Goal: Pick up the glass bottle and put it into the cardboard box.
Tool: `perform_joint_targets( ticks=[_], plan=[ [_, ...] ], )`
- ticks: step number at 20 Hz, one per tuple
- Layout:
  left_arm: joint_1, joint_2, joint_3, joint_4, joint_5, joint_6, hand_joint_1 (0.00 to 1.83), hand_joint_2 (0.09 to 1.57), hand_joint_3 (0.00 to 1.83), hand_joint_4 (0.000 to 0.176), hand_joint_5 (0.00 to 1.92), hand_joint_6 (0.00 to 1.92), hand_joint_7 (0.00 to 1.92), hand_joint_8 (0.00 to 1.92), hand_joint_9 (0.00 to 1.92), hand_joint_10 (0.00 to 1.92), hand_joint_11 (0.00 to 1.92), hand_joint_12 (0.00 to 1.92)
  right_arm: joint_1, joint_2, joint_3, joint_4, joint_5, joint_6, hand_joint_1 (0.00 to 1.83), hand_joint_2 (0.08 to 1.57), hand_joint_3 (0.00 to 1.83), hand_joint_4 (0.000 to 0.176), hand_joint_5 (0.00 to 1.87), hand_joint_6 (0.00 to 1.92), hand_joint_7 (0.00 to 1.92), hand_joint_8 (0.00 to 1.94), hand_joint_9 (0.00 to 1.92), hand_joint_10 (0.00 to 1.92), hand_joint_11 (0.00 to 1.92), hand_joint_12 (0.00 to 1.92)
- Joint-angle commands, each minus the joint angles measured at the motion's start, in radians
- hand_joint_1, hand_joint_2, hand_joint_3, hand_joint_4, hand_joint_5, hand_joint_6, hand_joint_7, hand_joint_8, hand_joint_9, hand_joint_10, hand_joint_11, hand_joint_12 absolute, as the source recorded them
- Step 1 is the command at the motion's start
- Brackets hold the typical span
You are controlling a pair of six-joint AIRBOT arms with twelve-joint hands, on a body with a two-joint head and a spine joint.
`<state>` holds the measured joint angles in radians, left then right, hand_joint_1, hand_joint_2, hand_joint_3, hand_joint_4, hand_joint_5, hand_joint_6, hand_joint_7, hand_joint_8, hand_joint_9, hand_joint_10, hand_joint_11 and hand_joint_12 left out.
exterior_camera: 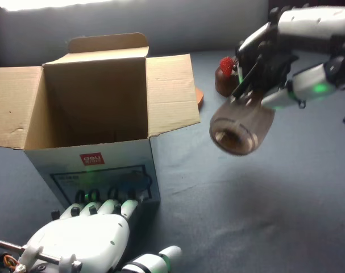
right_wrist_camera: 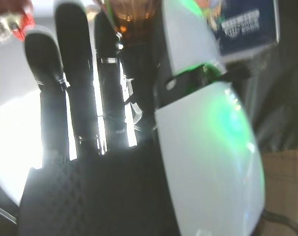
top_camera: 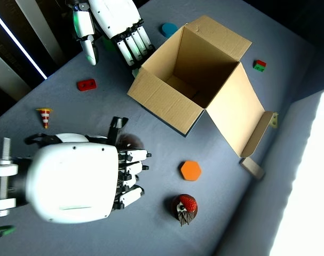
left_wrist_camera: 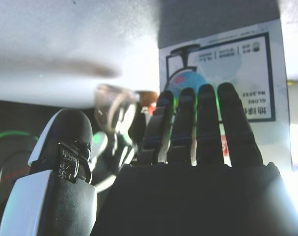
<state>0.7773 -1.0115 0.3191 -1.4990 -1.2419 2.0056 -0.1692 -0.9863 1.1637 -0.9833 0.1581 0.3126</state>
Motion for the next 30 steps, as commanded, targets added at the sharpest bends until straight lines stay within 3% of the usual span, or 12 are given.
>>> perform_joint_targets(
  ticks=[1,8,9,10,16,17,18,23,25,30],
  plan=[
    [-0.001,0.004,0.006,0.07,-0.038,-0.008,0.0,1.25,0.0,0.03,0.0,0.0,0.0,0.0,0.0,0.0,0.0,0.0,0.035,0.013,-0.009,0.023,0.068,0.003,1.36,1.15,0.0,0.0,0.75,1.28,1.04,0.96,0.84,1.26,0.57,1.58],
    [0.003,0.004,0.014,0.071,-0.037,-0.015,0.0,1.25,0.0,0.03,0.0,0.0,0.0,0.0,0.0,0.0,0.0,0.0,0.199,0.072,-0.053,0.023,0.076,-0.007,1.36,1.15,0.0,0.0,0.75,1.27,1.04,0.96,0.85,1.26,0.62,1.55],
    [0.003,0.004,0.015,0.071,-0.037,-0.015,0.0,1.25,0.0,0.03,0.0,0.0,0.0,0.0,0.0,0.0,0.0,0.0,0.212,0.079,-0.059,0.023,0.085,-0.007,1.26,1.15,0.0,0.0,0.78,1.24,1.07,0.94,0.92,1.03,0.63,1.54],
    [0.003,0.004,0.016,0.071,-0.037,-0.015,0.0,1.25,0.0,0.03,0.0,0.0,0.0,0.0,0.0,0.0,0.0,0.0,0.235,0.09,-0.071,0.023,0.099,-0.007,1.24,1.14,0.0,0.0,0.79,1.23,1.08,0.93,0.96,0.93,0.64,1.53],
    [0.008,0.001,0.028,0.072,-0.035,-0.032,0.0,1.25,0.0,0.03,0.0,0.0,0.0,0.0,0.0,0.0,0.0,0.0,0.259,0.089,-0.103,0.073,0.161,-0.048,1.24,1.14,0.0,0.0,0.8,1.22,1.1,0.9,0.99,0.86,0.65,1.5],
    [0.008,0.002,0.029,0.072,-0.033,-0.032,0.0,1.25,0.0,0.03,0.0,0.0,0.0,0.0,0.0,0.0,0.0,0.0,0.255,0.08,-0.103,0.118,0.177,-0.082,1.34,1.14,0.0,0.0,0.78,1.24,1.07,0.9,0.9,1.15,0.65,1.5],
    [0.009,0.001,0.03,0.072,-0.033,-0.038,0.0,1.25,0.0,0.03,0.0,0.0,0.0,0.0,0.0,0.0,0.0,0.0,0.252,0.068,-0.104,0.157,0.192,-0.114,1.36,1.14,0.0,0.0,0.76,1.26,1.06,0.91,0.87,1.22,0.65,1.5],
    [0.029,0.0,0.039,0.12,-0.006,-0.081,0.0,1.25,0.0,0.03,0.0,0.0,0.0,0.0,0.0,0.0,0.0,0.0,0.24,0.007,-0.104,0.257,0.238,-0.227,1.37,1.14,0.0,0.0,0.76,1.27,1.05,0.91,0.87,1.24,0.65,1.5],
    [0.031,0.0,0.038,0.119,-0.006,-0.081,0.0,1.25,0.0,0.03,0.0,0.0,0.0,0.0,0.0,0.0,0.0,0.0,0.233,-0.029,-0.103,0.34,0.24,-0.336,1.37,1.14,0.0,0.0,0.76,1.27,1.05,0.91,0.87,1.24,0.65,1.5],
    [0.034,0.0,0.044,0.119,-0.006,-0.087,0.0,1.25,0.0,0.03,0.0,0.0,0.0,0.0,0.0,0.0,0.0,0.0,0.224,-0.159,-0.064,0.347,0.217,-0.426,1.36,1.15,0.0,0.0,0.74,1.27,1.04,0.94,0.86,1.26,0.65,1.51]
  ],
)
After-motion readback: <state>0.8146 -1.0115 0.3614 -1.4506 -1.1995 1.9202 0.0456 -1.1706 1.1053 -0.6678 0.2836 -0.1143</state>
